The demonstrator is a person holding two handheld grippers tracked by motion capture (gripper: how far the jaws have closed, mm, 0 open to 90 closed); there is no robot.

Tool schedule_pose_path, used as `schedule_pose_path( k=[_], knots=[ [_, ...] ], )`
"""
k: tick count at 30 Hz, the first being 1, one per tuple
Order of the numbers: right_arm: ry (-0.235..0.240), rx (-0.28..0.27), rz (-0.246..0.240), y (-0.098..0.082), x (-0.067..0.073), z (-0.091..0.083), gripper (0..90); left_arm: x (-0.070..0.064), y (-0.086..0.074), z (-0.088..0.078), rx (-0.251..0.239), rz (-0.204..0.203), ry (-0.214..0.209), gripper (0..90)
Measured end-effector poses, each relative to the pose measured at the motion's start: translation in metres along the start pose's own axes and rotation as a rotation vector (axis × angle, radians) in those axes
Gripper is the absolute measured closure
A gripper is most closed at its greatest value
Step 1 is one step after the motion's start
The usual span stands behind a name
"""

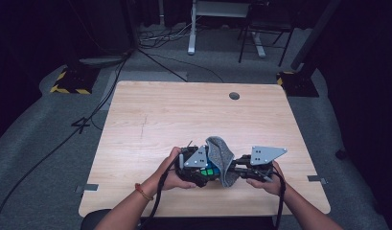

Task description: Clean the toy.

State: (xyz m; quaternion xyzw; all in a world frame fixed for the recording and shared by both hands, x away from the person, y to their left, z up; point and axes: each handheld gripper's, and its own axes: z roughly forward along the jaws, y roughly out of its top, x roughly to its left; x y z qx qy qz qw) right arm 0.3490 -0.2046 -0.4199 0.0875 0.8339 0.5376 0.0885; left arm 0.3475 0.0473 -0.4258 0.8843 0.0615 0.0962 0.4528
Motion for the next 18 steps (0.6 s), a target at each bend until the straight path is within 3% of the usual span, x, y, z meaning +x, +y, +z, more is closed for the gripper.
schedule_pose_path(
  k=[5, 10, 14, 18],
  knots=[
    [-0.026, -0.012, 0.0, 0.0, -0.001, -0.001, 83.3, -0.003, 0.001, 0.003, 0.0, 0.007, -0.011, 33.2],
    [-0.094, 0.024, 0.019, -0.003, -0.006, 0.002, 83.3, -0.011, 0.009, -0.003, -0.049, 0.026, -0.024, 33.2],
    [-0.081, 0.104, 0.024, -0.009, -0.007, 0.012, 83.3, -0.012, 0.013, -0.008, -0.074, 0.029, -0.021, 33.1],
    [-0.053, 0.146, 0.012, -0.011, -0.005, 0.018, 83.3, -0.009, 0.012, -0.01, -0.078, 0.02, -0.016, 33.1]
  ],
)
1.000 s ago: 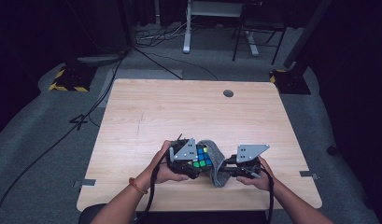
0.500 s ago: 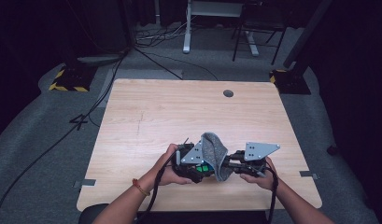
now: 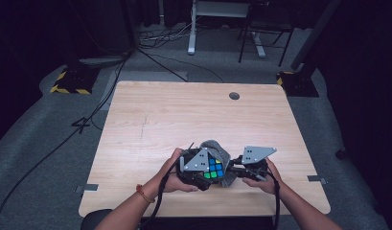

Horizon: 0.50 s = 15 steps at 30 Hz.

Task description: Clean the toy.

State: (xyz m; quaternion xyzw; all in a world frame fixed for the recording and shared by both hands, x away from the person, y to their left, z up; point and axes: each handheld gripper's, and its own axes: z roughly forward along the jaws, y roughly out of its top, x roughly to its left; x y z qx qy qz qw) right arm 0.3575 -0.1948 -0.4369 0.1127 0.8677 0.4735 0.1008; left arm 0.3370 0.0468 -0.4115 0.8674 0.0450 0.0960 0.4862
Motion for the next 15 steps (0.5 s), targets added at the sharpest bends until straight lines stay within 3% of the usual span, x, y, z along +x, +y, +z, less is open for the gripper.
schedule_pose_path(
  k=[7, 9, 11, 15],
  knots=[
    [0.062, 0.045, -0.011, -0.002, 0.006, 0.007, 83.3, 0.009, -0.004, -0.004, -0.002, -0.011, 0.031, 33.1],
    [0.07, 0.046, -0.019, -0.001, 0.007, 0.007, 83.3, 0.01, -0.005, -0.004, 0.016, -0.001, 0.048, 33.1],
    [0.073, 0.034, -0.016, -0.001, 0.006, 0.005, 83.2, 0.012, -0.008, -0.003, 0.044, -0.004, 0.071, 33.1],
    [0.072, -0.013, -0.014, 0.003, 0.005, -0.001, 83.2, 0.017, -0.014, 0.001, 0.071, -0.024, 0.079, 33.2]
  ],
)
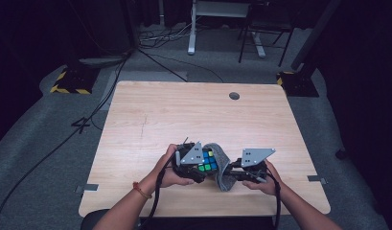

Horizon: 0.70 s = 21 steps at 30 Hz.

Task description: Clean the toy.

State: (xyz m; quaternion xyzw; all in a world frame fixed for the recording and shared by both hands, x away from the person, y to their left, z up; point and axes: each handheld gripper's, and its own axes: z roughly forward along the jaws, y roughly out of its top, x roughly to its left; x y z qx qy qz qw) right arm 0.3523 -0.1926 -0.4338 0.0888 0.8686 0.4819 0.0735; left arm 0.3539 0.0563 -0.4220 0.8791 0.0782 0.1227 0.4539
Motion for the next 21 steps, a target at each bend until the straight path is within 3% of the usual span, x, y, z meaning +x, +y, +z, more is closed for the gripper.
schedule_pose_path(
  k=[5, 8, 13, 21],
  knots=[
    [-0.043, -0.028, 0.004, 0.0, -0.001, -0.004, 83.2, -0.004, 0.0, 0.006, 0.009, 0.003, -0.038, 33.2],
    [-0.075, -0.035, 0.034, 0.0, -0.006, -0.004, 83.2, -0.009, 0.003, 0.008, 0.008, 0.023, -0.052, 33.2],
    [-0.101, 0.073, 0.033, -0.007, -0.012, 0.003, 83.1, -0.008, 0.001, 0.009, 0.019, 0.033, -0.04, 33.2],
    [-0.103, 0.128, 0.075, -0.016, -0.023, 0.002, 82.5, 0.004, -0.014, 0.016, 0.04, -0.014, -0.032, 33.1]
  ],
)
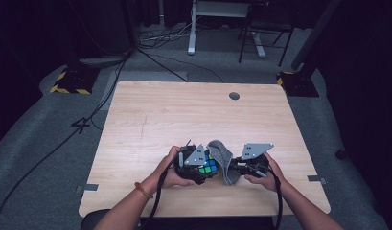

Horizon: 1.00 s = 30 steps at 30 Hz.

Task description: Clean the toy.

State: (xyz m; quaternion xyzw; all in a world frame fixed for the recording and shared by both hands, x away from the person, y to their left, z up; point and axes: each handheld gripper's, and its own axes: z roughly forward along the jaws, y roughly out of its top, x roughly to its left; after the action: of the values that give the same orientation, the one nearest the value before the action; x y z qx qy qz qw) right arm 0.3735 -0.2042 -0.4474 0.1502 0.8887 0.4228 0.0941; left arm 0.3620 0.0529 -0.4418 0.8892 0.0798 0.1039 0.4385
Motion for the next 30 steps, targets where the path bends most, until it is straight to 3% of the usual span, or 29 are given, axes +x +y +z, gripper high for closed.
schedule_pose_path(
  k=[5, 11, 24, 30],
  knots=[
    [-0.022, 0.034, 0.009, -0.005, -0.008, 0.001, 82.4, 0.005, -0.01, 0.009, 0.031, -0.025, -0.007, 33.1],
    [-0.041, 0.084, 0.009, -0.013, -0.016, 0.004, 81.9, 0.004, -0.015, 0.016, 0.067, -0.015, -0.018, 33.1],
    [-0.025, 0.095, 0.028, -0.018, -0.021, 0.008, 81.3, 0.005, -0.026, 0.027, 0.123, -0.02, -0.038, 32.9],
    [-0.06, 0.11, 0.016, -0.021, -0.024, 0.009, 80.2, 0.01, -0.032, 0.026, 0.104, -0.053, -0.028, 32.9]
  ],
)
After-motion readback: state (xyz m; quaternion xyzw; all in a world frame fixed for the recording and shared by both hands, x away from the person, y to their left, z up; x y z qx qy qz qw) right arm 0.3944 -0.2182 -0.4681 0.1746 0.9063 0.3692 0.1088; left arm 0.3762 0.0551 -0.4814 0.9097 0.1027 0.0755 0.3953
